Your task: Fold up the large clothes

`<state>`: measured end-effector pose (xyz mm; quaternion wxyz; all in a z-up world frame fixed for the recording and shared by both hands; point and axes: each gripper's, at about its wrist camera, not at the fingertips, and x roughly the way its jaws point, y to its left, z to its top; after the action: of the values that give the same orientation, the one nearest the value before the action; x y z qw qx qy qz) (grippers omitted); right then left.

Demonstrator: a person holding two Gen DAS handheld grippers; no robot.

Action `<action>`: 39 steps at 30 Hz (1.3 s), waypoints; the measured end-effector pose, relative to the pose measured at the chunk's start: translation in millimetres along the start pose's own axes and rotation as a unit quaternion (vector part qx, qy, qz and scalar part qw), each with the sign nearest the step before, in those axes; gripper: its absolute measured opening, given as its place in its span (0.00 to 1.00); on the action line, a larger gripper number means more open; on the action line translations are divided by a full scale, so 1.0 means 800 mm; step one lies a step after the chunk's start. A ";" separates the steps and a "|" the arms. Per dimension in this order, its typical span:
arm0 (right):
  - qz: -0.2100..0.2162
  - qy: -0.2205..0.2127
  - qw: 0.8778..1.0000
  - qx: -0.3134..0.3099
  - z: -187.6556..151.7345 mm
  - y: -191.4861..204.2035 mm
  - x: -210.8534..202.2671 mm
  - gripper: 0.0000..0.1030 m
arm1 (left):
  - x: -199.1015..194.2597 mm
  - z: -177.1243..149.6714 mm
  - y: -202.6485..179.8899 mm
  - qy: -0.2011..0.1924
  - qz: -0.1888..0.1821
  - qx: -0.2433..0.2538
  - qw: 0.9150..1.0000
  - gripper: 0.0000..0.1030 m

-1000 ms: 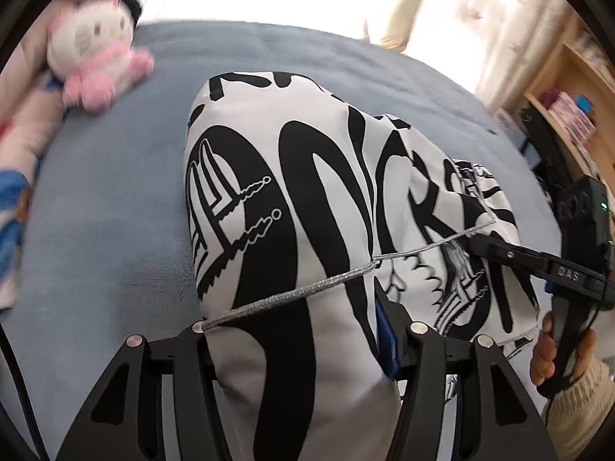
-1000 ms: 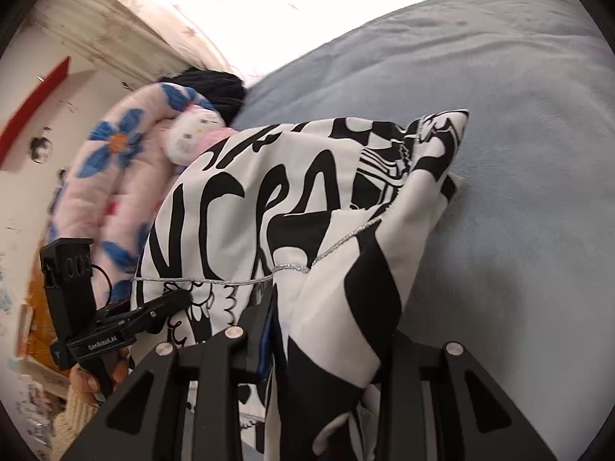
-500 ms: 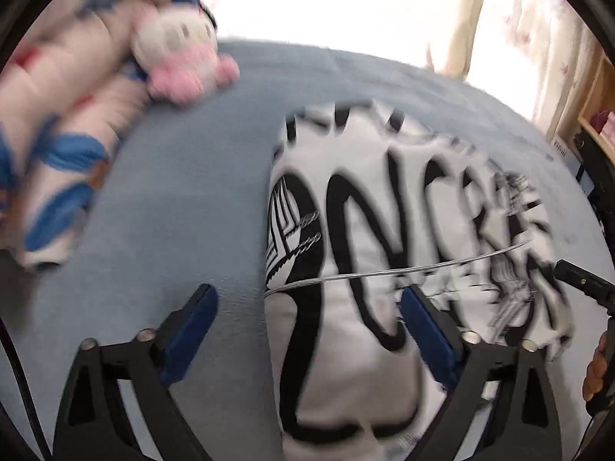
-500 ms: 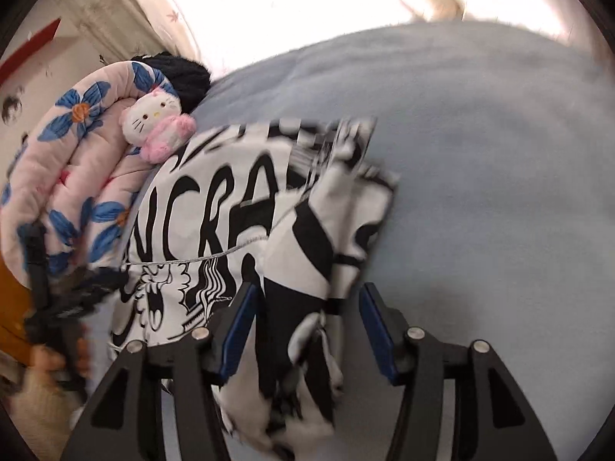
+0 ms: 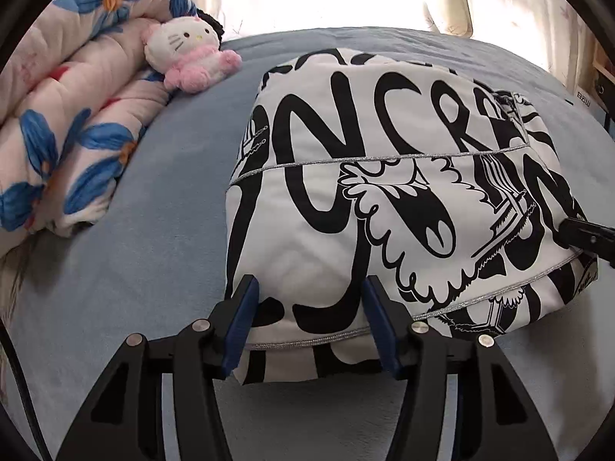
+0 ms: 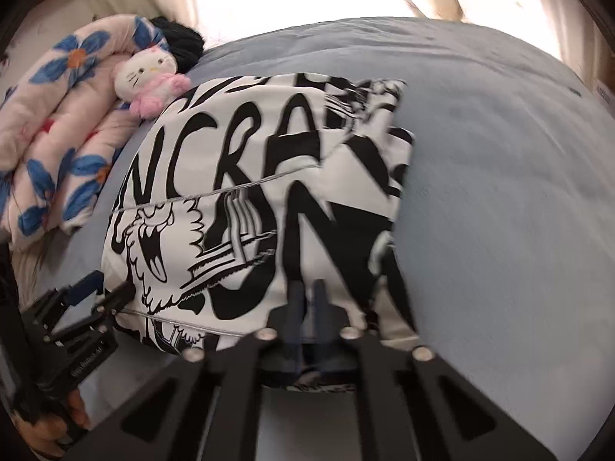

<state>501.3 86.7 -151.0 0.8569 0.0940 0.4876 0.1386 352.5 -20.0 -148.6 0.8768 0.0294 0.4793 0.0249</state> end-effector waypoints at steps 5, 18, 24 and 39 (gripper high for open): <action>0.016 0.001 1.000 0.004 -0.009 -0.005 -0.045 0.06 | -0.042 -0.012 -0.010 0.006 -0.020 -0.002 1.000 0.54; 0.037 -0.012 0.999 -0.022 -0.084 0.020 -0.249 0.09 | -0.274 -0.047 -0.050 -0.047 -0.040 0.011 0.998 0.75; 0.020 -0.045 0.998 -0.047 -0.128 0.030 -0.364 0.38 | -0.388 -0.076 -0.066 -0.033 -0.106 0.006 0.994 0.75; 0.030 -0.071 0.995 -0.064 -0.268 0.013 -0.527 0.38 | -0.530 -0.199 -0.131 -0.062 -0.086 0.001 0.994 0.79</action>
<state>110.2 -36.8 85.1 0.8888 0.0634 0.4129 0.1884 -8.6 -150.7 113.9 0.9035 -0.0099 0.4251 -0.0529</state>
